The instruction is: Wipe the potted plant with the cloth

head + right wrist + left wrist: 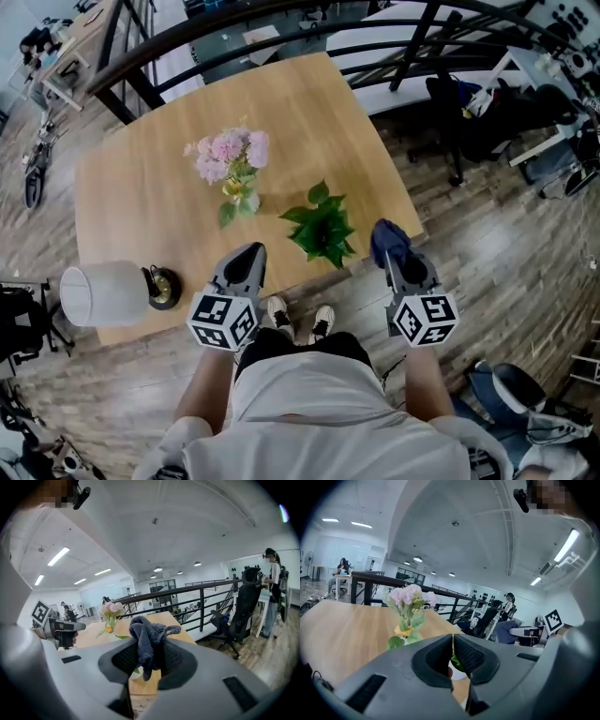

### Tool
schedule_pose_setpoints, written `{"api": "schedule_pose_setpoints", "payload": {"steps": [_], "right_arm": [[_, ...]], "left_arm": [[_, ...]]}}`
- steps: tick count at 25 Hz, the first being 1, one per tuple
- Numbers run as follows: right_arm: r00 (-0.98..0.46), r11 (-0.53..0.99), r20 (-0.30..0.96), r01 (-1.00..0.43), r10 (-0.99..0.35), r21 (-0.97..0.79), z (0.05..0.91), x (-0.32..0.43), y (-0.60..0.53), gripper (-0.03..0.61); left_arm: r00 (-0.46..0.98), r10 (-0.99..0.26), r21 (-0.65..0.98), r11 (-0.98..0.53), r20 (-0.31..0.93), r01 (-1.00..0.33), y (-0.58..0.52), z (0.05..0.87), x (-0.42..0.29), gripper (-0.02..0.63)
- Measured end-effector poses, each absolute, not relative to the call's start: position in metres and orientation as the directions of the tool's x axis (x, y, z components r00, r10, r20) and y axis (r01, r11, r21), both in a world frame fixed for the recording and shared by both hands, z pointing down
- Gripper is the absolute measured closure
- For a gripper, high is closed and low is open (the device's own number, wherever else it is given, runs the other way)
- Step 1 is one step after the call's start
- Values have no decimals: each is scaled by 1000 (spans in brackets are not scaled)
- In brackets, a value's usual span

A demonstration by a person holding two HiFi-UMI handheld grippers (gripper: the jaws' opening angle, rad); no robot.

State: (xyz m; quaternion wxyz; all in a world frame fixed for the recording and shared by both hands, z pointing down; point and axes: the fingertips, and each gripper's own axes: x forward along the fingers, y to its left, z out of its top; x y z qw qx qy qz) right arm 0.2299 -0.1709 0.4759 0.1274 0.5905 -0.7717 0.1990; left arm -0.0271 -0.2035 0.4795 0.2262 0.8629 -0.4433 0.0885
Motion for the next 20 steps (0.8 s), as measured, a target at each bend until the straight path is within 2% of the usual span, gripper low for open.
{"api": "schedule_pose_setpoints", "payload": {"steps": [7,11,17,20], "right_arm": [[-214,191,442,-977,-871,-97,467,206,-183,434],[-228,198,462,-974,-857,-114,475,202,-187,433],[-313,260,458,-949,-832,-178,481,200,-206,433],[-347,281,458,-937,-819,-207,485,203,-208,433]], "left_arm": [[679,-641,335,-590,358,-734,-229,506,-26,591],[702,-601,392,-582,383,-712,-225,522,-21,591],[782,-471,680,-415,408,-604,-216,583,-5,589],[812,-421,774,-314,405,-549,-213,607,6,546]]}}
